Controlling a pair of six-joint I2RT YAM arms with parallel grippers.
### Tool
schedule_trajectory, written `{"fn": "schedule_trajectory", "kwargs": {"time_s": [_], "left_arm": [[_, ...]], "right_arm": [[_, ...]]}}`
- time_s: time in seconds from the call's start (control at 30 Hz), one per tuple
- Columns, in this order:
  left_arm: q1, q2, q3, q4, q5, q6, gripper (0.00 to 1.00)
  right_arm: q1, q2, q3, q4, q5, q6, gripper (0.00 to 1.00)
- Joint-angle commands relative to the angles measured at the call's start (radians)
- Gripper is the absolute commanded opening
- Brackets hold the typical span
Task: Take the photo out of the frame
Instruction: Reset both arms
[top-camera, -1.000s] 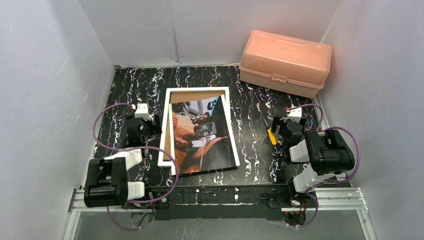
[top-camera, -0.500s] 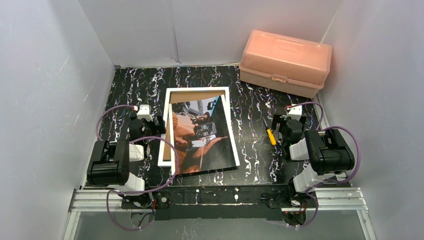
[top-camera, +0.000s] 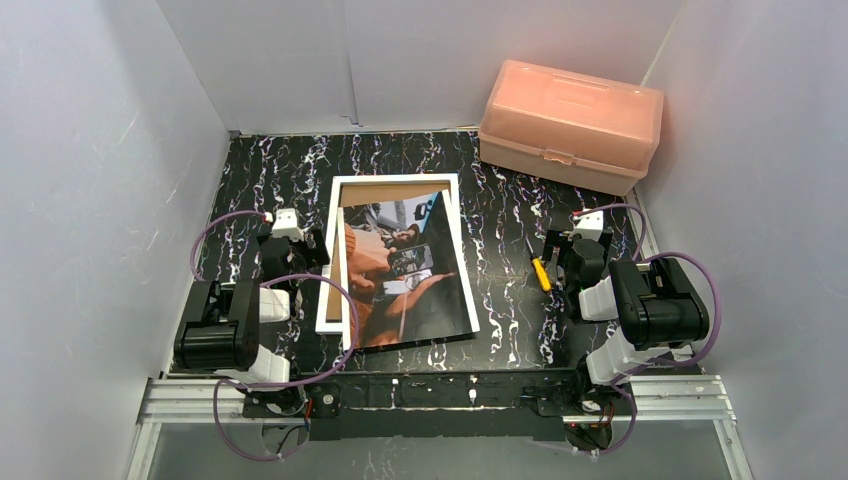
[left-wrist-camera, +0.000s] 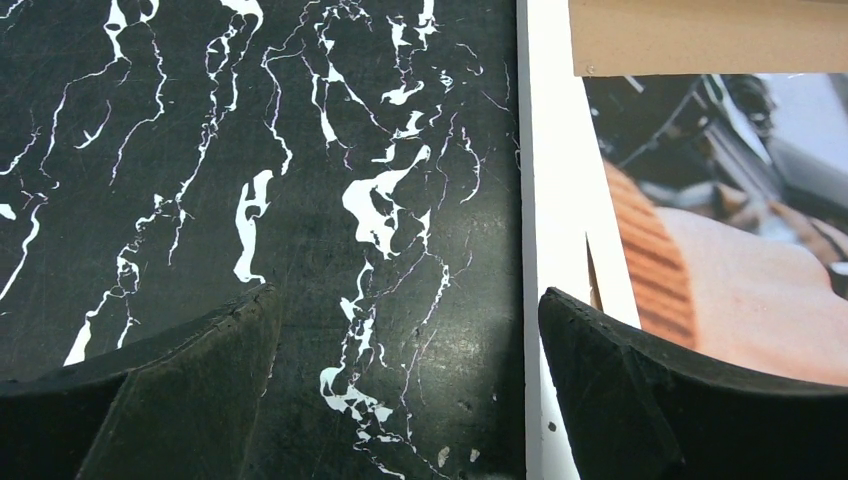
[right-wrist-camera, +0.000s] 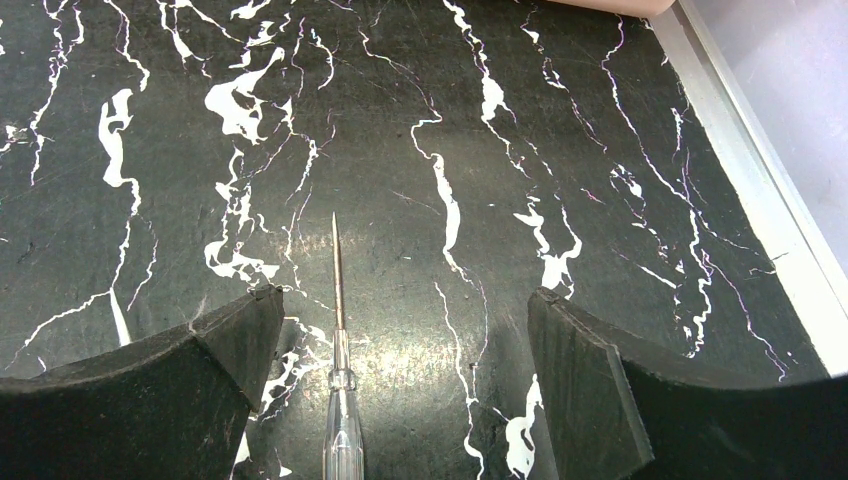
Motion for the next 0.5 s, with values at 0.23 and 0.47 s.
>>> {"fn": "schedule_trajectory", "kwargs": {"time_s": [0.23, 0.47], "left_arm": [[-0.005, -0.004, 0.016, 0.007, 0.052, 0.027, 0.98], [-0.004, -0.005, 0.023, -0.006, 0.060, 0.026, 0.98]], "right_arm": [[-0.003, 0.006, 0.023, 0.036, 0.006, -0.006, 0.99], [-0.003, 0.006, 0.023, 0.036, 0.006, -0.006, 0.99]]}}
